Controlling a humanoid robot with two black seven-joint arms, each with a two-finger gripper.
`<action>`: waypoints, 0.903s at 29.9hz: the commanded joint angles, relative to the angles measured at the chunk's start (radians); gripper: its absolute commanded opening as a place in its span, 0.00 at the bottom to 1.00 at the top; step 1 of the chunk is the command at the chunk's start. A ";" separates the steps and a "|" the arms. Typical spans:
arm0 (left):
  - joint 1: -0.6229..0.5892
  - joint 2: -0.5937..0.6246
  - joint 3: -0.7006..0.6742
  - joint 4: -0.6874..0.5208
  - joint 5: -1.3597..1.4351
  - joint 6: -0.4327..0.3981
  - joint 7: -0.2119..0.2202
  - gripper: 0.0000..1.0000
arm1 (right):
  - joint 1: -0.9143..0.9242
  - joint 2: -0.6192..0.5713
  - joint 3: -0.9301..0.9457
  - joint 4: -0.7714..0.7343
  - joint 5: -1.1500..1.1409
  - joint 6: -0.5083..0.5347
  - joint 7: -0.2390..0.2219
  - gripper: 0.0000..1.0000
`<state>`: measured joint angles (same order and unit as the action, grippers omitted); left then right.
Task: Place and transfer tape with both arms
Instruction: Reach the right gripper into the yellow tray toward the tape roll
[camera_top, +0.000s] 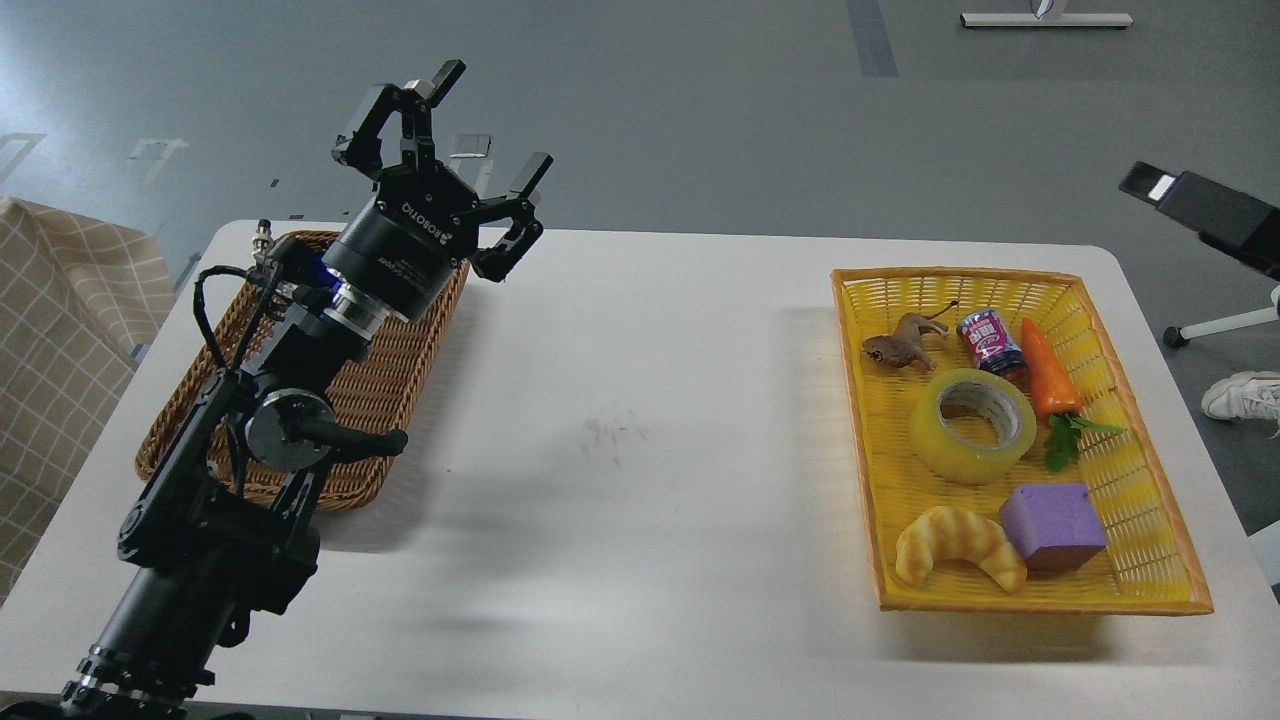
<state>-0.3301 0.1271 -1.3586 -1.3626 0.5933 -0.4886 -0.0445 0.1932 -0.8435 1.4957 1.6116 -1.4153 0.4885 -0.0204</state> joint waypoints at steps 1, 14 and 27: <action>0.000 0.000 0.001 0.007 0.002 0.000 0.002 0.98 | -0.021 -0.018 0.009 -0.007 -0.017 0.000 -0.004 1.00; 0.000 0.016 -0.001 0.010 0.000 0.000 0.002 0.98 | -0.069 0.047 -0.066 -0.133 -0.392 0.000 -0.027 0.98; -0.009 0.009 -0.001 0.023 0.002 0.001 0.000 0.98 | -0.058 0.144 -0.123 -0.180 -0.495 0.000 -0.061 0.86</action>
<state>-0.3303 0.1368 -1.3615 -1.3408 0.5932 -0.4887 -0.0436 0.1349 -0.7210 1.3862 1.4292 -1.9060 0.4889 -0.0781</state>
